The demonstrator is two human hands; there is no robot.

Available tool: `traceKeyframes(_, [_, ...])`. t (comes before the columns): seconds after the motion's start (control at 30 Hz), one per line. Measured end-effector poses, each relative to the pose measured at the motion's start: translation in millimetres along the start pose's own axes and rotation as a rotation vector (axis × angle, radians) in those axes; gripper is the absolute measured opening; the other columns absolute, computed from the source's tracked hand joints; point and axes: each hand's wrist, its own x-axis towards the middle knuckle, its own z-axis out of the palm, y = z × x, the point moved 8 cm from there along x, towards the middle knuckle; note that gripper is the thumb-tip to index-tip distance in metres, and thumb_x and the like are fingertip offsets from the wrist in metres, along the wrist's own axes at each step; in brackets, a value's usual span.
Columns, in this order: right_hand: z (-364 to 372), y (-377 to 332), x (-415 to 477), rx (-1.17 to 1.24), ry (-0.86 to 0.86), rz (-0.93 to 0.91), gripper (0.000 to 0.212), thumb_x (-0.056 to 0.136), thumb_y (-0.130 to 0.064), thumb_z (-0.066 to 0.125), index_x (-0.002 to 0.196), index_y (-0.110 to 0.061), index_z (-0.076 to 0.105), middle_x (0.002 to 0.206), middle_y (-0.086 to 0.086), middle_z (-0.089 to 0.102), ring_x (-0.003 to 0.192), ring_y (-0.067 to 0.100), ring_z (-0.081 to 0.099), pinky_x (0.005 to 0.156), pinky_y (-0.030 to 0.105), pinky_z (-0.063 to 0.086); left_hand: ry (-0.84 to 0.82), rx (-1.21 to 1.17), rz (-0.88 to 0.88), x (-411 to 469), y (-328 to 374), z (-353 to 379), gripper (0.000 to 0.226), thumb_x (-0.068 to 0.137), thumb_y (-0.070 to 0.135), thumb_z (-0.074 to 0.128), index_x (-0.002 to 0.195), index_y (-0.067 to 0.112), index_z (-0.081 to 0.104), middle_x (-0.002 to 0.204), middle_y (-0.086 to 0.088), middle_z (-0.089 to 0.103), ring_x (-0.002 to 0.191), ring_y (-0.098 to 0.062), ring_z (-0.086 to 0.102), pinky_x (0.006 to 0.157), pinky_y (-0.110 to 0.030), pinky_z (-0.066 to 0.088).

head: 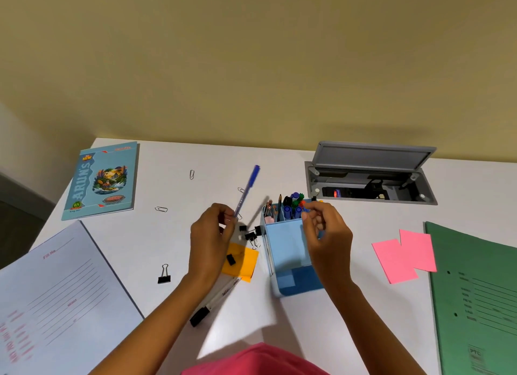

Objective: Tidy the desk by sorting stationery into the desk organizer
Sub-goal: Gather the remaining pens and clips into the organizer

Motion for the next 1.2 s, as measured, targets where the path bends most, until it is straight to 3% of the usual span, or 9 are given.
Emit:
traceKeyframes(0.17, [22.9, -12.5, -5.5, 0.436, -0.242, 0.217, 0.018, 0.087, -0.027, 0.057, 0.100, -0.015, 0.059, 0.070, -0.007, 0.061, 0.063, 0.010, 0.060, 0.059, 0.018, 0.049, -0.141, 0.067, 0.202, -36.1, 37.5, 1.7, 0.009, 0.088, 0.015, 0.063, 0.092, 0.022, 0.059, 0.087, 0.013, 0.060, 0.077, 0.005, 0.051, 0.068, -0.010, 0.040])
traceKeyframes(0.27, [29.9, -15.1, -11.1, 0.526, -0.306, 0.258, 0.015, 0.087, -0.027, 0.055, 0.091, -0.014, 0.061, 0.063, -0.003, 0.061, 0.058, 0.011, 0.058, 0.055, 0.023, 0.049, -0.220, 0.105, 0.223, -51.6, 36.1, 8.3, 0.011, 0.089, 0.018, 0.062, 0.093, 0.026, 0.056, 0.086, 0.014, 0.057, 0.074, 0.004, 0.047, 0.066, -0.008, 0.036])
traceKeyframes(0.37, [25.5, -12.7, -15.0, 0.465, -0.276, 0.237, 0.018, 0.090, -0.031, 0.058, 0.083, -0.014, 0.062, 0.062, -0.003, 0.062, 0.057, 0.012, 0.058, 0.054, 0.030, 0.052, -0.233, 0.083, 0.187, -56.6, 32.9, 9.7, 0.011, 0.090, 0.019, 0.062, 0.092, 0.028, 0.056, 0.083, 0.014, 0.058, 0.072, -0.006, 0.049, 0.064, -0.017, 0.040])
traceKeyframes(0.47, [6.6, -6.5, -9.1, 0.295, -0.123, 0.185, 0.026, 0.091, -0.035, 0.058, 0.083, -0.011, 0.061, 0.061, -0.006, 0.060, 0.056, 0.010, 0.059, 0.052, 0.029, 0.052, -0.220, 0.095, 0.134, -54.3, 27.5, 7.6, 0.007, 0.090, 0.028, 0.060, 0.093, 0.033, 0.056, 0.088, 0.018, 0.058, 0.074, -0.006, 0.051, 0.063, -0.023, 0.042])
traceKeyframes(0.6, [-35.2, 7.3, 5.6, 0.159, 0.177, 0.195, 0.020, 0.098, -0.020, 0.048, 0.085, -0.010, 0.059, 0.064, 0.005, 0.057, 0.060, 0.012, 0.053, 0.052, 0.015, 0.039, -0.226, 0.111, 0.043, -54.4, 9.6, 6.4, 0.011, 0.087, 0.045, 0.053, 0.090, 0.035, 0.055, 0.087, 0.021, 0.059, 0.078, -0.002, 0.055, 0.062, -0.021, 0.042])
traceKeyframes(0.67, [-47.6, 10.0, 11.5, 0.099, 0.224, 0.152, 0.022, 0.100, -0.017, 0.041, 0.089, -0.009, 0.058, 0.071, 0.006, 0.056, 0.066, 0.011, 0.051, 0.055, 0.012, 0.035, -0.233, 0.131, 0.009, -57.0, -0.5, 6.7, 0.006, 0.089, 0.041, 0.055, 0.089, 0.036, 0.054, 0.088, 0.021, 0.059, 0.079, -0.002, 0.057, 0.065, -0.024, 0.046])
traceKeyframes(0.87, [-21.1, 57.3, 21.2, -0.110, -0.038, 0.311, 0.028, 0.101, -0.025, 0.039, 0.089, -0.005, 0.053, 0.076, 0.003, 0.049, 0.067, 0.009, 0.044, 0.057, 0.006, 0.034, -0.227, 0.159, -0.026, -64.8, -14.3, 2.7, 0.007, 0.090, 0.035, 0.057, 0.085, 0.037, 0.052, 0.087, 0.021, 0.059, 0.080, -0.005, 0.058, 0.061, -0.026, 0.046])
traceKeyframes(1.07, [21.1, 84.7, 17.4, -0.306, -0.343, 0.310, 0.022, 0.098, -0.027, 0.047, 0.093, -0.007, 0.056, 0.087, 0.005, 0.056, 0.077, 0.015, 0.048, 0.067, 0.023, 0.032, -0.219, 0.158, -0.050, -66.2, -16.4, 1.6, 0.006, 0.091, 0.036, 0.055, 0.086, 0.035, 0.053, 0.086, 0.019, 0.060, 0.078, -0.004, 0.059, 0.062, -0.030, 0.048])
traceKeyframes(1.2, [28.1, 89.6, 19.6, -0.315, -0.352, 0.336, 0.020, 0.095, -0.028, 0.053, 0.108, -0.012, 0.057, 0.103, 0.007, 0.060, 0.086, 0.014, 0.052, 0.072, 0.023, 0.039, -0.209, 0.141, -0.055, -66.0, -13.9, 0.7, 0.006, 0.091, 0.036, 0.055, 0.086, 0.035, 0.053, 0.086, 0.019, 0.060, 0.078, -0.003, 0.058, 0.062, -0.030, 0.048])
